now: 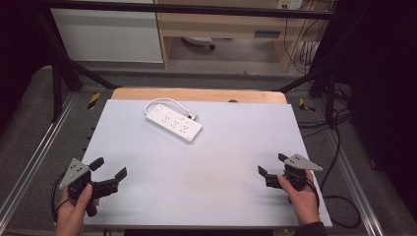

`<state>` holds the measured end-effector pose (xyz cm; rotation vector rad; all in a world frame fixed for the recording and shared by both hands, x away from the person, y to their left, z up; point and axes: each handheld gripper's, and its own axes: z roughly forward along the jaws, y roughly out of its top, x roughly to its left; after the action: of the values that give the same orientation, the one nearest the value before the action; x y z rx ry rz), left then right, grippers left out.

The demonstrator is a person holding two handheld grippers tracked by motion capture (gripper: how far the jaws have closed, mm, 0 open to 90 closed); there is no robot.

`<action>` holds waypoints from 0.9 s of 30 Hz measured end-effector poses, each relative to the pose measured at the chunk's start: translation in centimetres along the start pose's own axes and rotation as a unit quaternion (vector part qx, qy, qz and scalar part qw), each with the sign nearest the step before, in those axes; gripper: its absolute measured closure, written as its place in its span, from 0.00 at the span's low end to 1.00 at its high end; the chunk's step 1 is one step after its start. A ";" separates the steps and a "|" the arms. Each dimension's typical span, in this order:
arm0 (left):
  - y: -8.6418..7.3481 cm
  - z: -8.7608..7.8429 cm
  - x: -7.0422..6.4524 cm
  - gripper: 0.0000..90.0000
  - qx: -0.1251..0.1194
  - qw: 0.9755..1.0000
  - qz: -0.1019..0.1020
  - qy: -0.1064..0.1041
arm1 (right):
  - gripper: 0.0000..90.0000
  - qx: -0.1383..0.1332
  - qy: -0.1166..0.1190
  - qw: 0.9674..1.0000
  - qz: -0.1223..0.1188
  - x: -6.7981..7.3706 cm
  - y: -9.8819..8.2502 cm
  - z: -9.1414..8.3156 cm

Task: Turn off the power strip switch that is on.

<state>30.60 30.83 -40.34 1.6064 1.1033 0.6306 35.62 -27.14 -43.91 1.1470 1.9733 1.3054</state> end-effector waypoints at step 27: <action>0.1 0.4 -0.2 0.07 0.014 1.000 -0.013 -0.021 | 0.05 -0.008 0.004 1.000 -0.008 0.7 0.3 0.1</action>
<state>30.86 30.46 -40.40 1.6197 1.1052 0.5647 35.49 -26.46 -43.65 1.1172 1.9698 1.3161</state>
